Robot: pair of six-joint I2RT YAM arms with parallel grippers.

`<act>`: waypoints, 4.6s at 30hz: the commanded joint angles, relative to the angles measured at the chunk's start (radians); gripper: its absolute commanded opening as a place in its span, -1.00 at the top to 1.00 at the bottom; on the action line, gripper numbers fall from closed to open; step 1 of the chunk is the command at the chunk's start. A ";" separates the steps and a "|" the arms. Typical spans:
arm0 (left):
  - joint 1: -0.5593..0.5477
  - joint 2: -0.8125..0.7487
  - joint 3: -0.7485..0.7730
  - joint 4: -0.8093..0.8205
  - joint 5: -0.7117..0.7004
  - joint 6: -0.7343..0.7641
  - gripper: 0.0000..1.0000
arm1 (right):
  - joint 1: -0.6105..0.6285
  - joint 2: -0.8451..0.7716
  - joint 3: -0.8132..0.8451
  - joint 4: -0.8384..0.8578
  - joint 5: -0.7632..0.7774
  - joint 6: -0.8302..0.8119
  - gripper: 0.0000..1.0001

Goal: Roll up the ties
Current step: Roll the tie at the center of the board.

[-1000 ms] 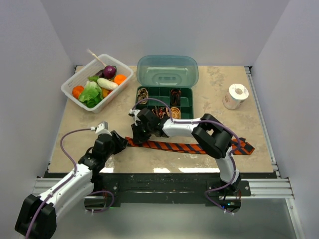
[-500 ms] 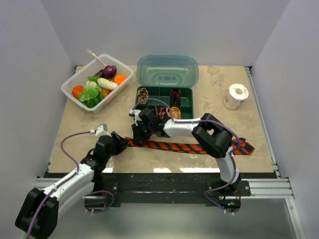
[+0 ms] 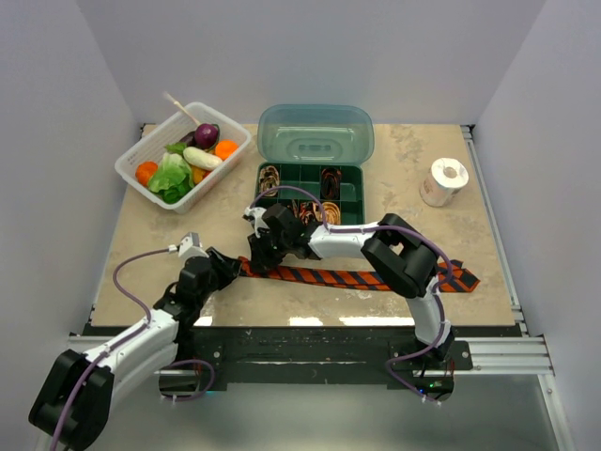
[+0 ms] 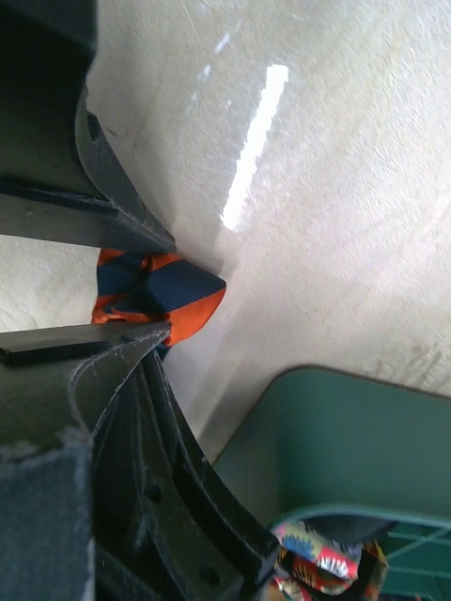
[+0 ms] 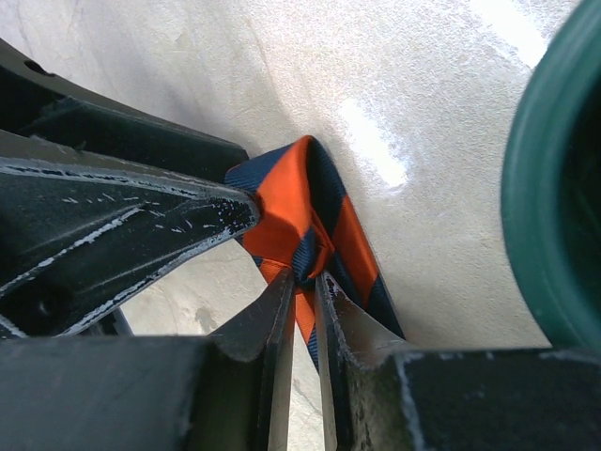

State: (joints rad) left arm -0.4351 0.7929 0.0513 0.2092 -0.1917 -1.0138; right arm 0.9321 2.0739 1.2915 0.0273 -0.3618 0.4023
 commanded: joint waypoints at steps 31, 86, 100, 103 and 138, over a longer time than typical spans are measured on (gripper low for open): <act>-0.004 -0.009 -0.107 0.013 0.000 -0.043 1.00 | -0.044 -0.075 0.011 -0.104 0.139 0.027 0.37; -0.004 -0.116 0.064 -0.294 -0.035 -0.012 -0.25 | 0.070 -0.158 -0.156 0.227 0.169 0.380 0.08; -0.004 -0.158 0.131 -0.383 -0.083 0.003 -0.25 | 0.071 -0.035 -0.021 0.201 0.124 0.383 0.52; -0.004 -0.150 0.133 -0.390 -0.089 0.001 -0.25 | 0.068 -0.054 -0.003 0.166 0.130 0.356 0.64; -0.004 -0.304 0.337 -0.622 -0.258 0.064 -0.27 | 0.054 0.114 0.359 -0.102 0.141 0.040 -0.06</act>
State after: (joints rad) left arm -0.4347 0.4706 0.3561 -0.4370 -0.4065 -0.9749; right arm 0.9829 2.2852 1.6741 -0.0662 -0.2703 0.5247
